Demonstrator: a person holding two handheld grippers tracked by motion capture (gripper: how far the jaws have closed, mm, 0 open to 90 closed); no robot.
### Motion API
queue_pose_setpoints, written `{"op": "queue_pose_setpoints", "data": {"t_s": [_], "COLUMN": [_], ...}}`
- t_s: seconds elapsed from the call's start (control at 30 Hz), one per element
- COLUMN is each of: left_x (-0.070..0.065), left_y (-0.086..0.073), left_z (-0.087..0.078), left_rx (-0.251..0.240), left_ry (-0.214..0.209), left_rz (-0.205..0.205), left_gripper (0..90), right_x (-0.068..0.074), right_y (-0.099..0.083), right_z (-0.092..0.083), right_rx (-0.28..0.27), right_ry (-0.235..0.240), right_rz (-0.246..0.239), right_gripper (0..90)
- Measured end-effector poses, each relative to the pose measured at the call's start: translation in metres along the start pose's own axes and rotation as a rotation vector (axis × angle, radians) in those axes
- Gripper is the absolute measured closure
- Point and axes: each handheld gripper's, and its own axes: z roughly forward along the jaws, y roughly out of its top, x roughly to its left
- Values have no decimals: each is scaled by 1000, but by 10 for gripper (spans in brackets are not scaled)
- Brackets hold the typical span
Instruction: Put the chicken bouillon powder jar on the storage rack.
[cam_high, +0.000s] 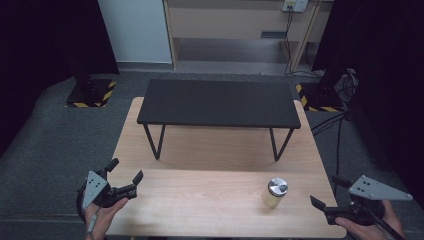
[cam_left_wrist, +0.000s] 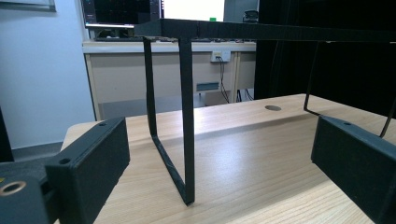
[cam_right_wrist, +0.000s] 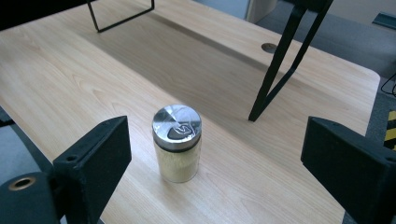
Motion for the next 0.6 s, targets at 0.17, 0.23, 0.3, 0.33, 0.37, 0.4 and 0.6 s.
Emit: {"op": "queue_pose_setpoints", "data": {"t_s": [0.17,0.23,0.3,0.33,0.37,0.4,0.6], "left_x": [0,0,0,0,0,0,0], "left_y": [0,0,0,0,0,0,0], "left_z": [0,0,0,0,0,0,1], "left_rx": [0,1,1,2,2,2,5], "left_ry": [-4,-2,-2,-3,-3,-3,-2], "left_rz": [3,5,5,7,8,8,8], "left_gripper": [35,35,35,35,35,35,35], "right_x": [-3,-6,-7,-11,-11,-12,-16], "right_y": [-6,-11,-12,-15,-16,-17,-17], "right_z": [12,23,27,36,41,45,71], "right_rx": [7,13,18,24,28,33,64], "right_ry": [11,30,34,54,61,69,105], "right_rz": [-33,-46,-48,-54,-63,-72,-104], "right_gripper": [94,94,94,93,93,93,86]}}
